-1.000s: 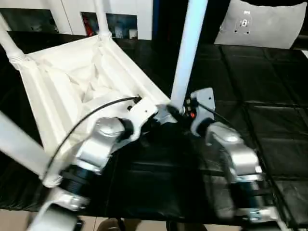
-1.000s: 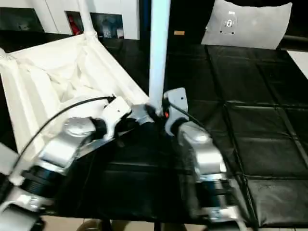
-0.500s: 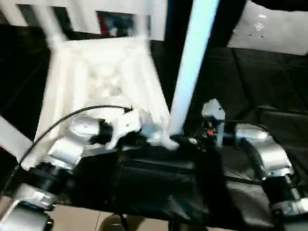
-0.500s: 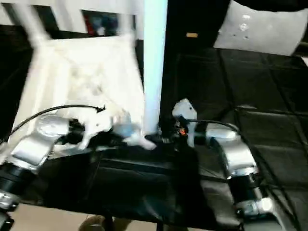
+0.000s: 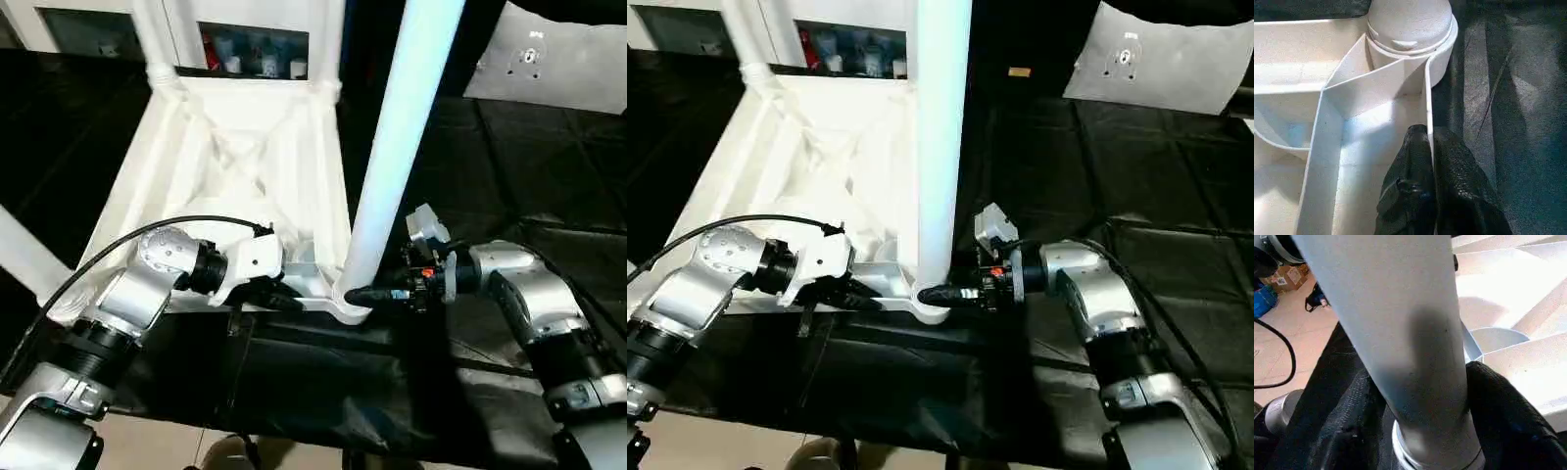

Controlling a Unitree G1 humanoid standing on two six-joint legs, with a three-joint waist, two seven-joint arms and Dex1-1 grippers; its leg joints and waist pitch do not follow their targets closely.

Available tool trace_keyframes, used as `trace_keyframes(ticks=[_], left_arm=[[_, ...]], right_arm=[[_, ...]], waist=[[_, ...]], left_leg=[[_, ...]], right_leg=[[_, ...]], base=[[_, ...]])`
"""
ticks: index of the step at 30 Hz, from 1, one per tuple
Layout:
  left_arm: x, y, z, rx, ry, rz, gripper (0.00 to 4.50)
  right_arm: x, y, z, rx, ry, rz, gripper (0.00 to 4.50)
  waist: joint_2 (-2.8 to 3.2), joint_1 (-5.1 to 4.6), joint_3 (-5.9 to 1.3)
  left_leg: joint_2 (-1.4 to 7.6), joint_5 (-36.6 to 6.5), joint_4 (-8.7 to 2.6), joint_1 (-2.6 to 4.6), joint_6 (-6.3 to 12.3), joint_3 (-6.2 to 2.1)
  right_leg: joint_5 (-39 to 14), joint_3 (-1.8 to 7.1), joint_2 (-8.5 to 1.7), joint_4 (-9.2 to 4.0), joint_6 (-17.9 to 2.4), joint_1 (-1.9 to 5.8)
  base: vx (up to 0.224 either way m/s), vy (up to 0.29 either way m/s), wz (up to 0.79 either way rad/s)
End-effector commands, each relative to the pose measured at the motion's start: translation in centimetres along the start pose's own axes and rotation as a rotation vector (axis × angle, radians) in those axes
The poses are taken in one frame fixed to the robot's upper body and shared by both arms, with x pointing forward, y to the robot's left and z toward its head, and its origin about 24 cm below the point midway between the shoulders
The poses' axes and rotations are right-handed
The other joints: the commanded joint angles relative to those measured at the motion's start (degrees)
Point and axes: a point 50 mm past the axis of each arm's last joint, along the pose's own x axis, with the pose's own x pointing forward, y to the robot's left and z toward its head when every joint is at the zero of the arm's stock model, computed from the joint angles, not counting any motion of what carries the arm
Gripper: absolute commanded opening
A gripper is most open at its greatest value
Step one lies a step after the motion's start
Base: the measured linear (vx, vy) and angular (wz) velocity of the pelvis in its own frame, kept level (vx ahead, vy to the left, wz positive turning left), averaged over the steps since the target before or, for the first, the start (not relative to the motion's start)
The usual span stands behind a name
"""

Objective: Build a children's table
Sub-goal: Rotate leg to tighten

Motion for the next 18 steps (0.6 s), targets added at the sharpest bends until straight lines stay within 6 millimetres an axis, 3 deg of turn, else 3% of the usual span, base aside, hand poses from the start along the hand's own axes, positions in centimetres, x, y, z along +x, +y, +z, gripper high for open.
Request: trace_keyframes(ticks=[1,2,12,14,15,17,18], left_arm=[[0.6,-0.3,0.3,0.033,0.024,-0.065,0.0],[0.6,-0.3,0.2,0.031,0.024,-0.063,0.0],[1.0,0.3,0.7,-0.049,-0.028,0.062,0.0],[1.4,0.8,1.2,-0.08,-0.047,0.131,0.0],[1.8,1.1,1.6,-0.098,-0.06,0.175,0.0],[2.3,1.7,2.2,-0.133,-0.079,0.245,0.0],[2.6,2.0,2.5,-0.158,-0.09,0.29,0.0]], right_arm=[[0.1,0.1,0.2,-0.003,0.005,0.042,2.23],[0.1,0.1,0.2,-0.001,0.005,0.046,2.17],[1.4,0.7,0.2,0.034,-0.063,-0.01,2.09],[2.2,0.5,0.3,0.017,-0.061,-0.109,2.09],[2.8,0.3,0.3,0.028,-0.067,-0.174,2.09],[3.6,0.0,0.6,0.047,-0.091,-0.256,2.08],[4.1,-0.1,0.8,0.064,-0.109,-0.307,2.07]], waist=[[0.05,-0.19,-4.09],[-0.16,-0.23,-4.05],[-0.23,-0.23,-3.76],[-0.27,-0.39,-3.57],[0.06,-0.46,-3.38],[-0.06,-1.02,-3.02],[-0.25,-1.25,-3.14]], left_leg=[[1.95,-7.8,-3.16,1.0,5.68,0.23],[1.94,-8.0,-3.18,0.97,5.56,0.22],[1.93,-8.5,-3.36,0.93,4.95,0.2],[1.79,-10.3,-3.52,0.99,3.85,0.09],[1.79,-10.7,-3.68,0.92,3.32,-0.02],[1.67,-13.1,-3.92,0.96,1.87,-0.09],[1.44,-13.7,-3.97,0.75,1.35,-0.38]], right_leg=[[-8.8,2.38,-3.6,-3.16,-16.0,3.83],[-9.6,2.39,-3.65,-3.18,-15.7,3.83],[-12.3,2.48,-3.63,-3.5,-14.6,3.69],[-16.1,2.5,-3.75,-3.99,-13.4,3.52],[-17.3,2.52,-3.79,-4.11,-12.9,3.47],[-22.0,2.49,-3.58,-4.64,-11.3,3.22],[-24.5,2.31,-3.72,-4.81,-10.1,3.49]], base=[[0.0,0.0,0.0],[0.0,0.0,0.0],[0.0,0.0,0.0],[0.0,0.0,0.0],[0.0,0.0,0.0],[0.0,0.0,0.0],[0.0,0.0,0.0]])
